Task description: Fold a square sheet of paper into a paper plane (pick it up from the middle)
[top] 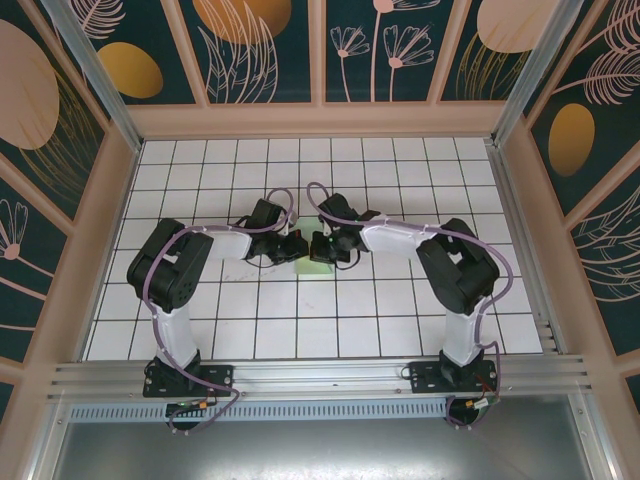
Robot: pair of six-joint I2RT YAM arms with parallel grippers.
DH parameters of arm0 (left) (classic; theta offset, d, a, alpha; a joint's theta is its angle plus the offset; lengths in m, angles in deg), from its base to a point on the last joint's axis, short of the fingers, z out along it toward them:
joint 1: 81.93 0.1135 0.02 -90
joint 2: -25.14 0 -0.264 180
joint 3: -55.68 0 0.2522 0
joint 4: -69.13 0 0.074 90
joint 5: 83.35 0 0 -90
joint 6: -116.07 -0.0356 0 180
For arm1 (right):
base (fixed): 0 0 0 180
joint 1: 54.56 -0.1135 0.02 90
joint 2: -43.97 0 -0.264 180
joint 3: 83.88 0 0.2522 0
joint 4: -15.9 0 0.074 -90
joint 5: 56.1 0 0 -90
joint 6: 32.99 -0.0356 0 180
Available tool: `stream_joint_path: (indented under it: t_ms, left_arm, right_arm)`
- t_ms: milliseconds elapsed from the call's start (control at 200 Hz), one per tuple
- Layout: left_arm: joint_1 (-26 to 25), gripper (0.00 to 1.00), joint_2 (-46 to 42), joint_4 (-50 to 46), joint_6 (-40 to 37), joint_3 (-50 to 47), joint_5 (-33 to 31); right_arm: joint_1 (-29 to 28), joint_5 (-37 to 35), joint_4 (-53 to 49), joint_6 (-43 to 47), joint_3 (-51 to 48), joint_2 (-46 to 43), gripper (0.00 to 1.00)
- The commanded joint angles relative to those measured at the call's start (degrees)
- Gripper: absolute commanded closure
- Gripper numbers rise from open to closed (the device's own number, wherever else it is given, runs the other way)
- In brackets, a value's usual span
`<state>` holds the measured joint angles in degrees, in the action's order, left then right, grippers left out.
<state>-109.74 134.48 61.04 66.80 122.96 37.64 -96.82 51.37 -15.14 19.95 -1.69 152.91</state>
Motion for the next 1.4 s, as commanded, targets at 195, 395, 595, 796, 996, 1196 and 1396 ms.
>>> stream_joint_path:
  t_ms: [195,395,595,796,996,1196,1396]
  left_arm:
    - [-0.31,1.00,3.06,-5.50,0.38,-2.94,-5.58]
    - [-0.31,1.00,3.25,-5.62,0.69,-2.85,-5.89]
    - [-0.31,1.00,3.47,-5.94,1.16,-2.83,-6.64]
    - [-0.30,1.00,3.81,-6.54,1.40,-2.81,-7.60]
    - [-0.31,1.00,4.22,-7.84,1.44,-2.71,-9.19]
    - [-0.31,1.00,4.48,-7.96,1.42,-2.60,-9.54]
    - [-0.31,1.00,4.40,-8.13,1.23,-2.46,-9.77]
  right_arm:
    - [-0.89,-2.22,-4.87,-1.61,3.99,3.50,1.00]
    - [-0.89,-3.32,-6.49,-1.00,4.12,4.13,1.00]
    - [-0.89,-3.30,-8.01,0.12,4.04,4.76,1.00]
    - [-0.90,-4.16,-9.54,1.19,3.54,4.27,1.00]
    - [-0.89,-4.90,-11.33,2.33,2.75,3.36,1.00]
    - [-0.81,-5.69,-12.59,2.78,1.44,2.04,1.00]
    - [-0.89,-5.61,-13.16,2.78,-0.21,0.71,1.00]
